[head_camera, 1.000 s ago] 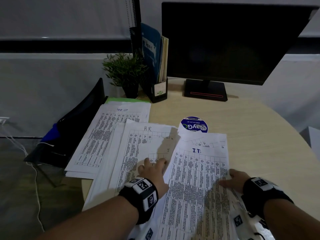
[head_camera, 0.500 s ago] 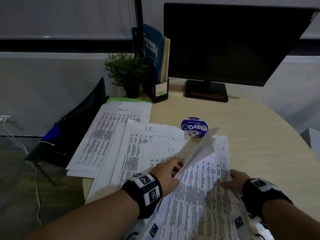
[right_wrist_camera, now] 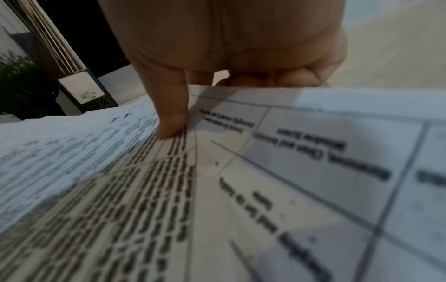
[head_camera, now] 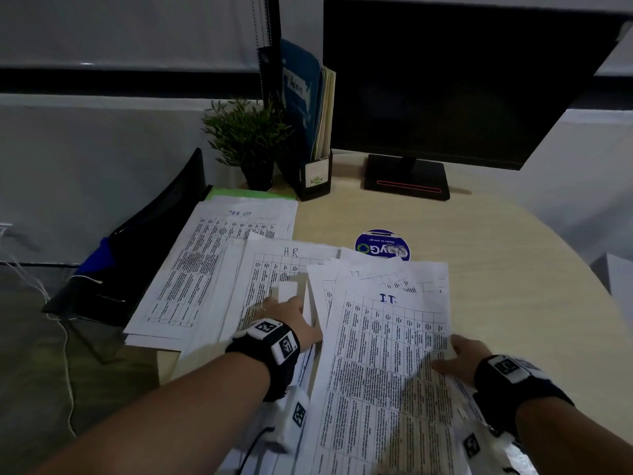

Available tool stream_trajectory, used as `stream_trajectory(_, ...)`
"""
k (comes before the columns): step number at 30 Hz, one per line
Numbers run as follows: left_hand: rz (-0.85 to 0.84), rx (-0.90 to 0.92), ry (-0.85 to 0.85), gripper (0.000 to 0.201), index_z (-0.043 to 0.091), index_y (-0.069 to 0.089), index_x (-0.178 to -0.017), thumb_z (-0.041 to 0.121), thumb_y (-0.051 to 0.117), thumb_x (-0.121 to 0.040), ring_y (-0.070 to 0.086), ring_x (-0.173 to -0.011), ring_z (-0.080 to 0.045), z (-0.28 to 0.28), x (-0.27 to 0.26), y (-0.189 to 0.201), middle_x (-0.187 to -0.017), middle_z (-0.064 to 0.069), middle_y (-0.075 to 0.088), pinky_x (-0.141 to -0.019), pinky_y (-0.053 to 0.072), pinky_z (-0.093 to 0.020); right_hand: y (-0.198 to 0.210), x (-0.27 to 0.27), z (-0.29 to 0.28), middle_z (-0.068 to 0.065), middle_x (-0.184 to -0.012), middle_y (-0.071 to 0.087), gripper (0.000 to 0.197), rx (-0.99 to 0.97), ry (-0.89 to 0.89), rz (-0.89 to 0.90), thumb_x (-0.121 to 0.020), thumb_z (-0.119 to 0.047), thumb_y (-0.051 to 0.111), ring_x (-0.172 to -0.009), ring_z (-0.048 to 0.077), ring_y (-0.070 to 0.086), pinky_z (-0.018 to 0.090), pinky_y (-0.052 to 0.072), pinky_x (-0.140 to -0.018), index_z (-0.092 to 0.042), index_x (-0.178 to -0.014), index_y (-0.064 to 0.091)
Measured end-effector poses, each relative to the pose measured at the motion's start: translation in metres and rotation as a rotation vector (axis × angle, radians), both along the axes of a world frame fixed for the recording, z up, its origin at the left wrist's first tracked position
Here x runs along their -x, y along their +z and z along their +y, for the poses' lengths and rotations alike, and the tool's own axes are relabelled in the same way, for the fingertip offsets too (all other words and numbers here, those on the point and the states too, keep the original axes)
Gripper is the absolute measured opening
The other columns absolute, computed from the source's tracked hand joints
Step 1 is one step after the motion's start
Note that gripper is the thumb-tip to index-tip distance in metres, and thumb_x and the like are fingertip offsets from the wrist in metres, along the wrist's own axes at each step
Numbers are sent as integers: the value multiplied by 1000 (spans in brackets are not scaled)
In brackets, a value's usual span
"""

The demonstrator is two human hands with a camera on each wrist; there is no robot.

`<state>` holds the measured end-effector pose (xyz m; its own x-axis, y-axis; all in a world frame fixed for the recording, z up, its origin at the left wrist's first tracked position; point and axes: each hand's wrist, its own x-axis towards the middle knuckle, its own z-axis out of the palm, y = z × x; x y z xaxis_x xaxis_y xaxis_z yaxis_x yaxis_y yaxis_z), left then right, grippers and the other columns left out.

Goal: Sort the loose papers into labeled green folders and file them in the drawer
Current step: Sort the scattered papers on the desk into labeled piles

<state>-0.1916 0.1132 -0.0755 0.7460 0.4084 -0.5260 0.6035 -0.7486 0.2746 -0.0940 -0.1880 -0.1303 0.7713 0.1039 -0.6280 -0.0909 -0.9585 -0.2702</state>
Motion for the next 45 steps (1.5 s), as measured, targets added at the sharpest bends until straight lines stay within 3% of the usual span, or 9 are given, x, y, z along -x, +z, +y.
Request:
stream_trajectory(3,-18,89,51,36,29,48,-92,51,66,-70,53,-93,-25,-3,-1,-4,-122,-8,43,-84,49,-35,0,1,0,10,-111,64,35,4,22,-6,-82,-38,70,-98,23,63,26,47,-78,-17,-100,49)
stream_trajectory(6,31,-10,49,51,33,48,-115,51,62,-69,32,-127,-39,-8,0,-8,-139,-13,28,-104,35,-54,-1,1,-1,11,-113,64,41,-2,29,-21,-81,-38,71,-100,24,63,29,50,-83,-14,-111,55)
stream_trajectory(8,55,-50,37,59,32,41,-127,47,62,-74,18,-133,-43,-12,1,-9,-145,-15,17,-106,28,-57,-1,0,-1,12,-113,64,49,9,32,-21,-81,-39,72,-100,25,62,31,50,-85,-11,-118,55)
stream_trajectory(13,-28,1,10,51,30,40,-122,40,60,-76,37,-120,-35,-19,1,-13,-134,-11,29,-99,41,-48,-3,-1,-1,14,-115,63,52,1,16,-26,-81,-37,72,-103,25,62,32,49,-88,-7,-120,55)
stream_trajectory(19,5,-75,0,57,37,36,-131,45,53,-77,14,-135,-41,-21,8,-11,-147,-11,15,-107,26,-58,-3,0,-2,14,-120,61,52,6,22,-35,-82,-37,71,-106,26,60,32,49,-89,-8,-121,53)
stream_trajectory(28,33,-60,-230,41,33,41,-110,48,49,-73,30,-125,-36,-6,9,-6,-129,-10,33,-98,36,-53,-5,-1,-3,11,-111,65,44,-26,34,-28,-82,-31,72,-100,24,62,29,49,-85,-9,-116,57)
stream_trajectory(35,6,-15,-189,70,29,26,-130,24,68,-73,49,-108,-28,-23,3,-5,-119,-7,36,-90,49,-44,-3,-2,-3,11,-116,65,46,-53,26,-27,-82,-29,72,-103,24,62,27,48,-85,-10,-121,56)
stream_trajectory(40,-117,174,-266,80,27,20,-139,2,64,-77,54,-104,-26,-36,3,-6,-126,-8,41,-88,53,-38,-3,-1,-4,13,-116,64,48,-59,14,-15,-81,-29,73,-103,26,62,30,49,-87,-8,-121,55)
stream_trajectory(45,-386,431,-404,88,40,15,-145,13,64,-78,47,-115,-19,-54,12,2,-137,3,34,-96,49,-43,-1,0,-3,13,-113,66,46,-71,9,-16,-80,-27,74,-102,25,63,31,49,-88,-8,-120,57)
